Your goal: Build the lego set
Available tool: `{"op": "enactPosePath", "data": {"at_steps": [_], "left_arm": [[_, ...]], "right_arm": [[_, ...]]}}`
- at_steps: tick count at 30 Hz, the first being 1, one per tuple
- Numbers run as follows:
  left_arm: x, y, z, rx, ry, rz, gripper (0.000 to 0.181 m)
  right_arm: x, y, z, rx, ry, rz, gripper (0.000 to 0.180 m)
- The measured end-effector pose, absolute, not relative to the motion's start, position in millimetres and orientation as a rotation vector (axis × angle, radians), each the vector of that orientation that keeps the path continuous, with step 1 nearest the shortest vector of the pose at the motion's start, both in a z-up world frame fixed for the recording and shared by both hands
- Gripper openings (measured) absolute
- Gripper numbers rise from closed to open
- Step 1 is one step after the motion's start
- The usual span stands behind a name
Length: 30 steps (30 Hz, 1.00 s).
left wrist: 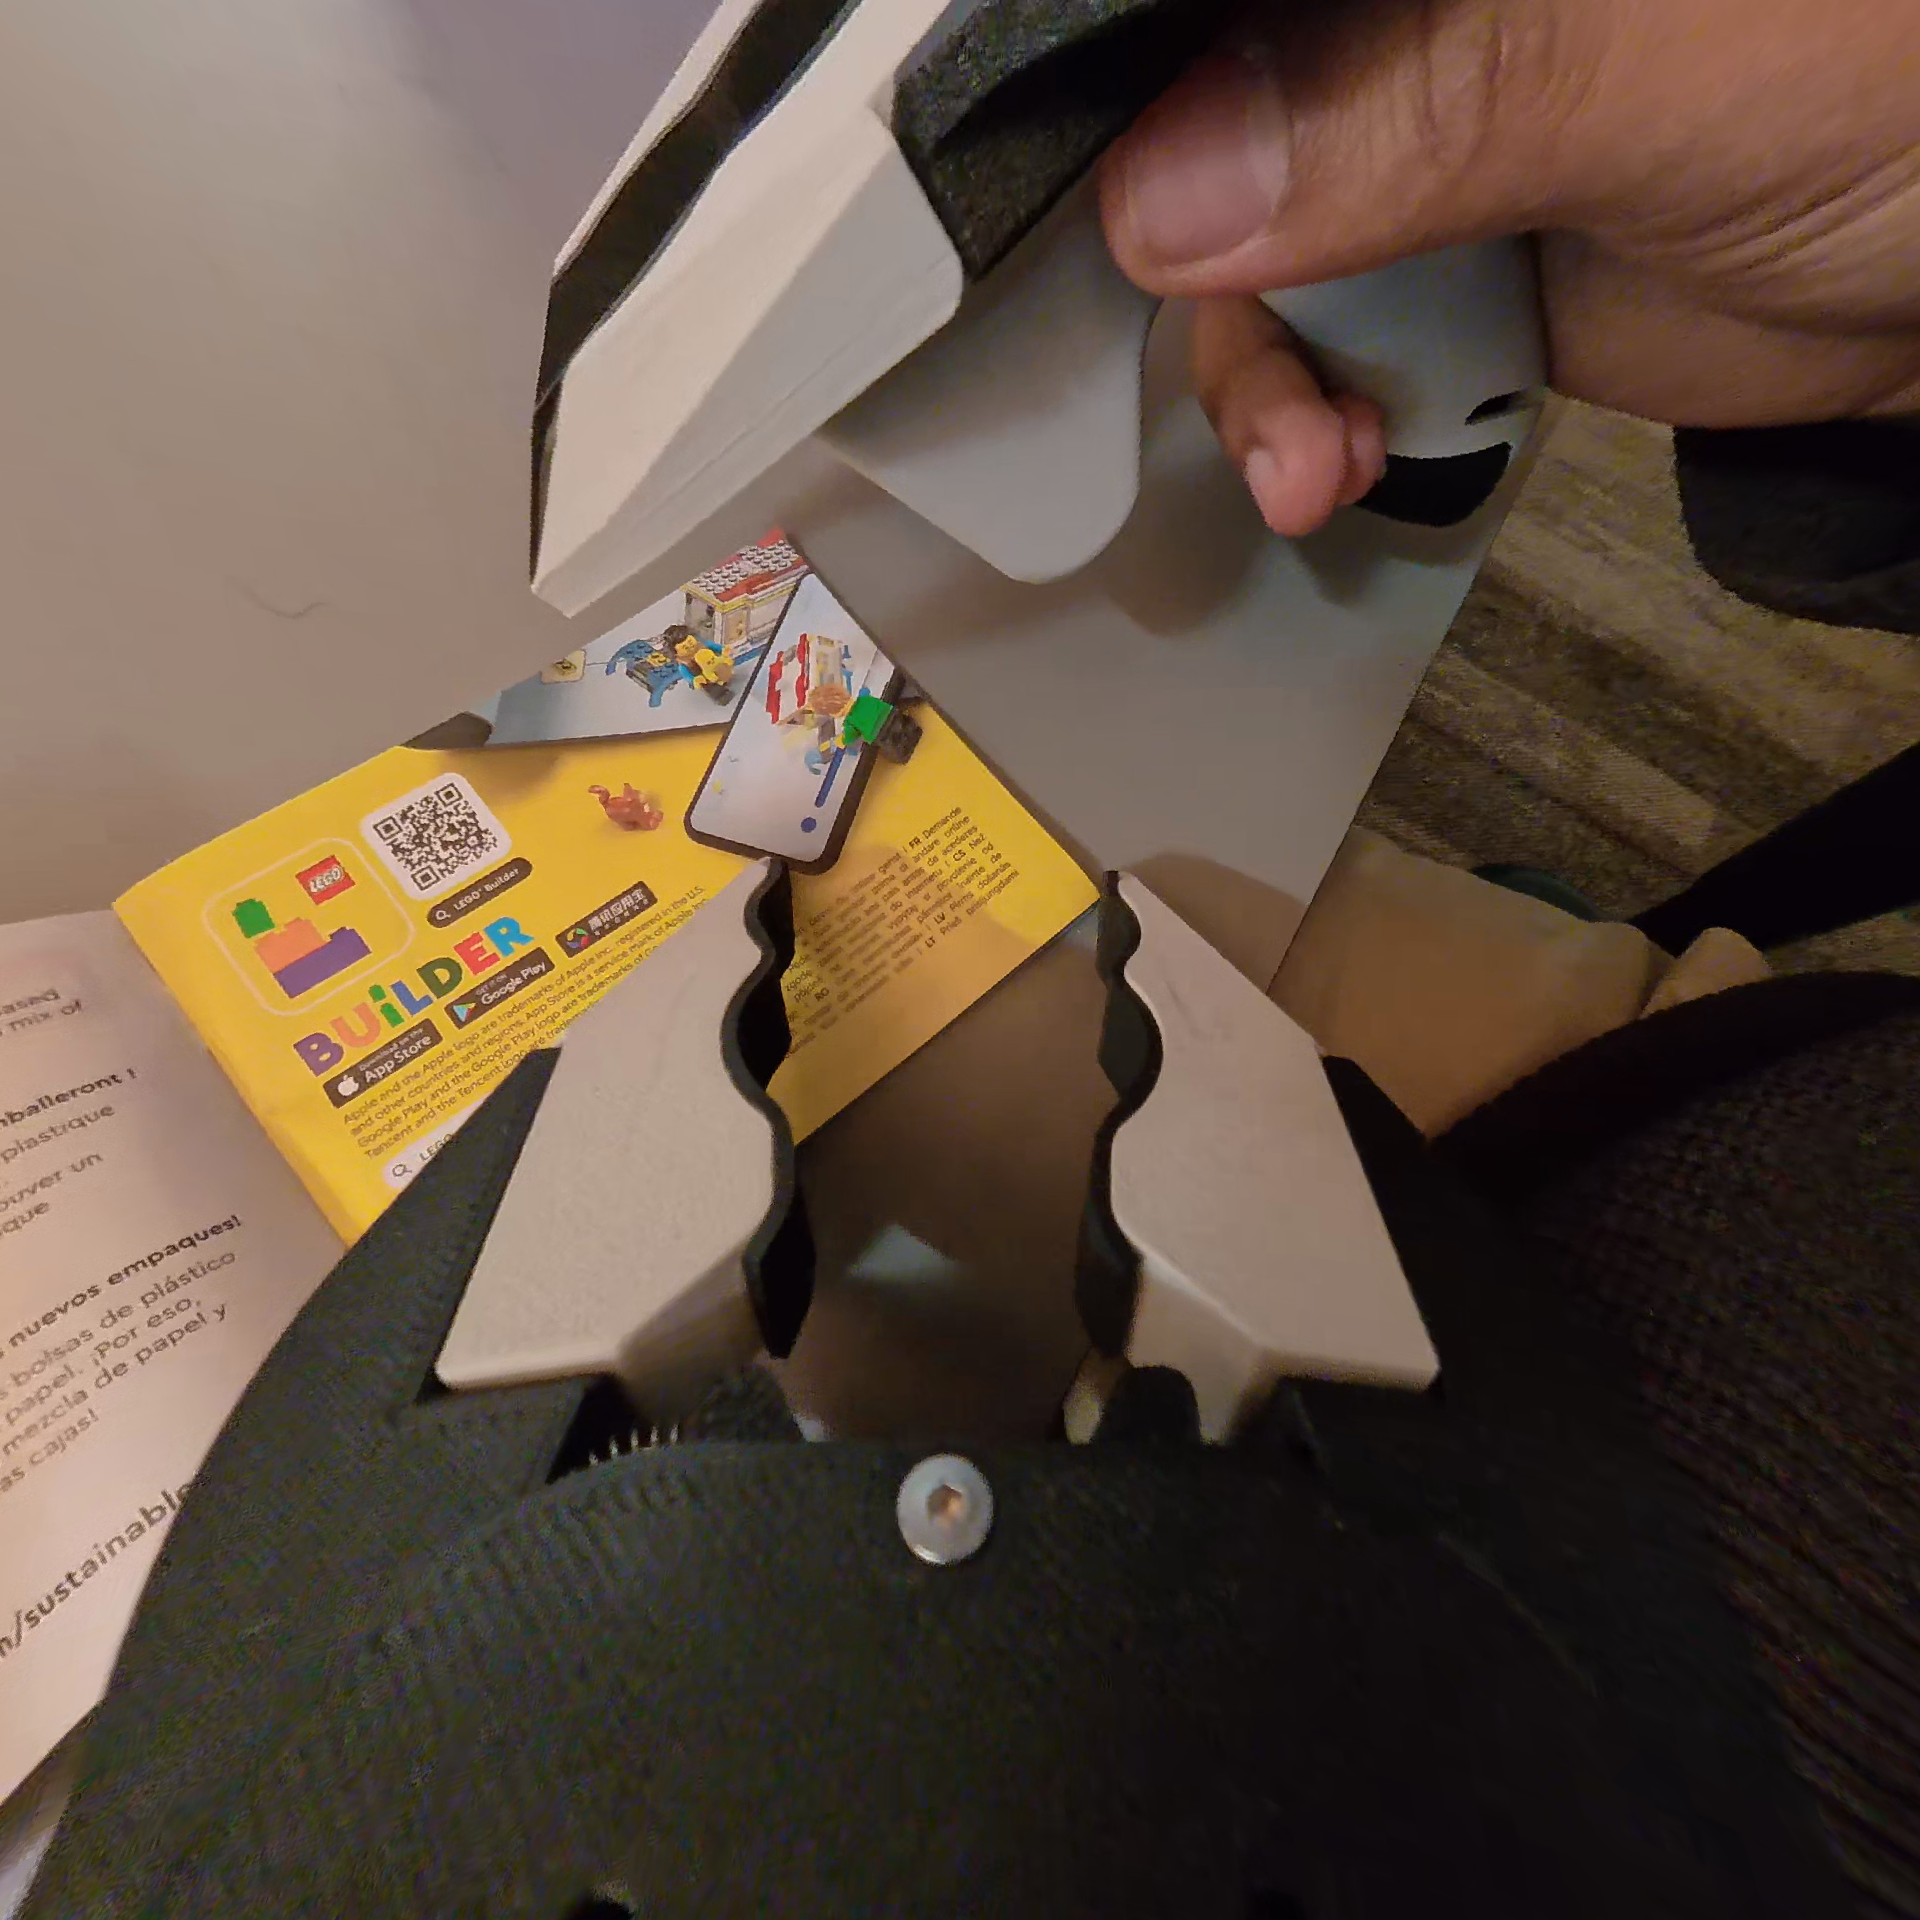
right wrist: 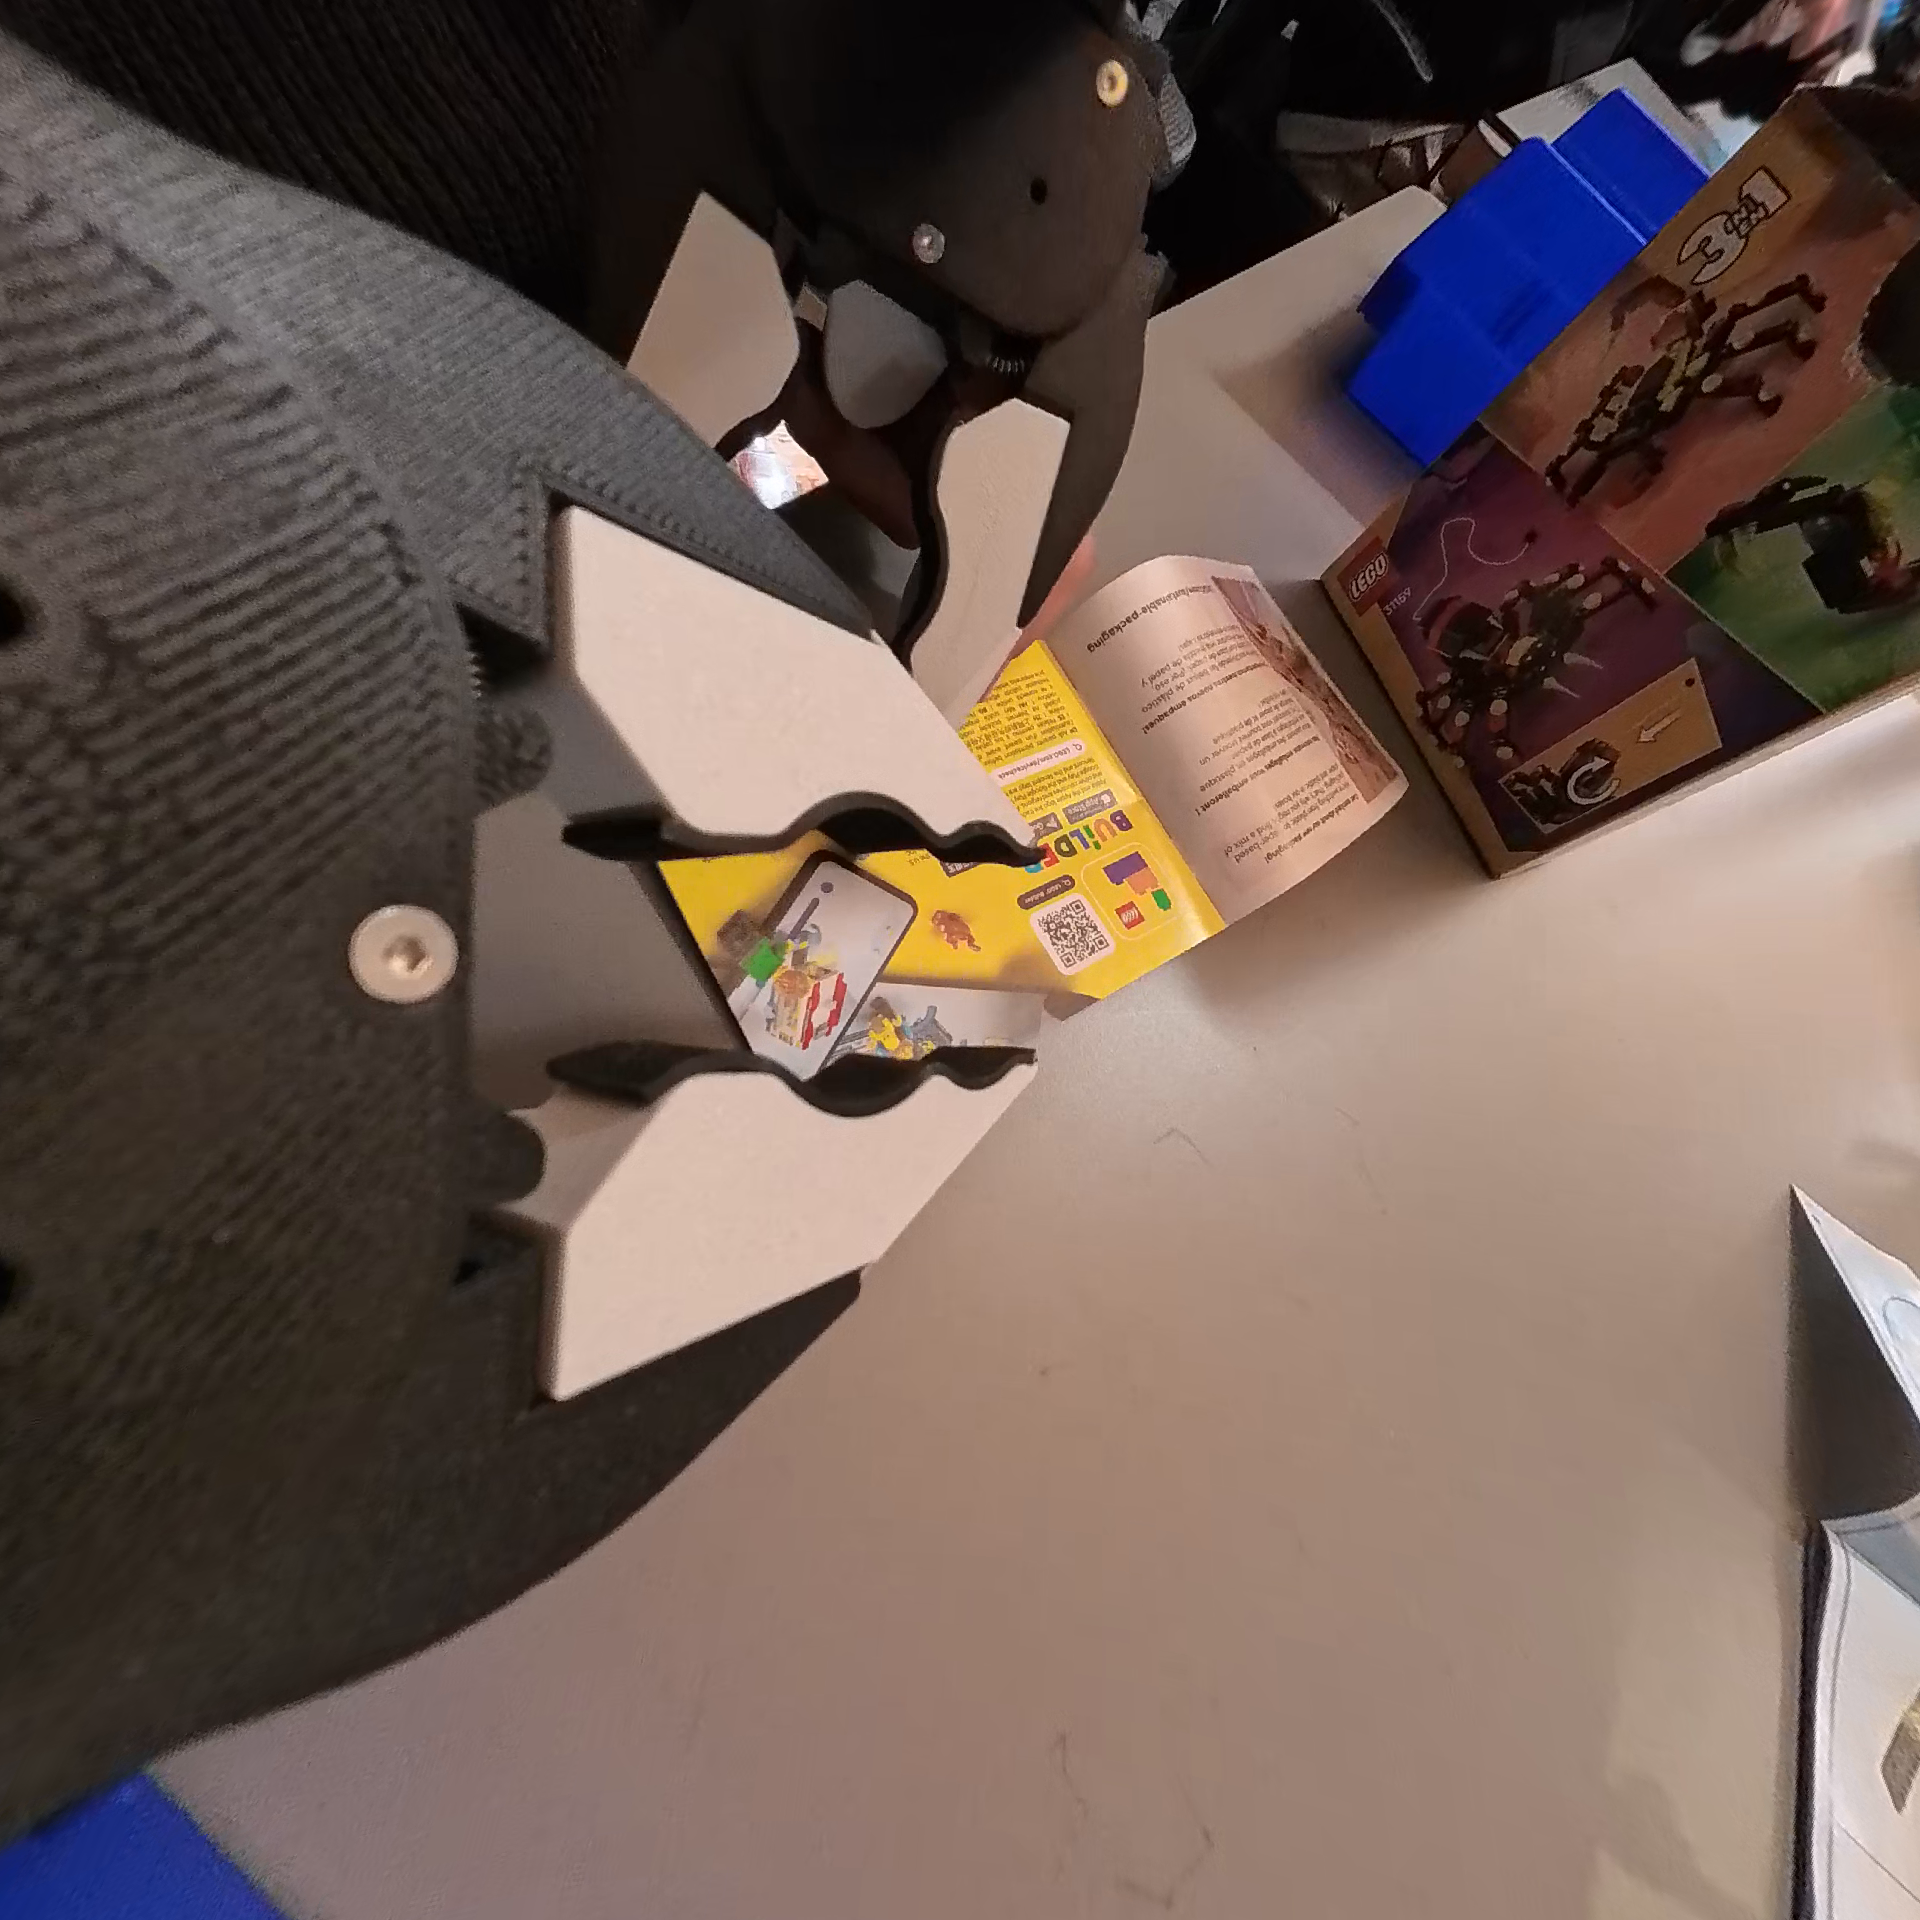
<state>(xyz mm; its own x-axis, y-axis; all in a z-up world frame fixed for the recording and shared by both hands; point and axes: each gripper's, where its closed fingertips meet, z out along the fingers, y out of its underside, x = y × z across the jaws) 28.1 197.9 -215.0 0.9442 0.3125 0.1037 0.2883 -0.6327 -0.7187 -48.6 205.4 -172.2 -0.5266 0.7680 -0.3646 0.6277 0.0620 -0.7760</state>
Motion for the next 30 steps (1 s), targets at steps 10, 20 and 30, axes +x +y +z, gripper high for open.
{"op": "enactPosePath", "data": {"at_steps": [10,20,30], "left_arm": [[27.4,197.0,-214.0,-2.280,-0.440,0.007,0.056],[27.1,196.6,-212.2,-2.263,-0.467,-0.043,0.056],[24.4,194.7,-209.8,-2.232,-0.523,-0.115,0.056]], "right_arm": [[-48.9,205.5,-172.6,-1.448,-2.180,1.464,0.034],[-49.1,206.3,-172.4,-1.449,-2.179,1.465,0.035],[-49.2,206.7,-172.5,-1.449,-2.179,1.463,0.035]]}}
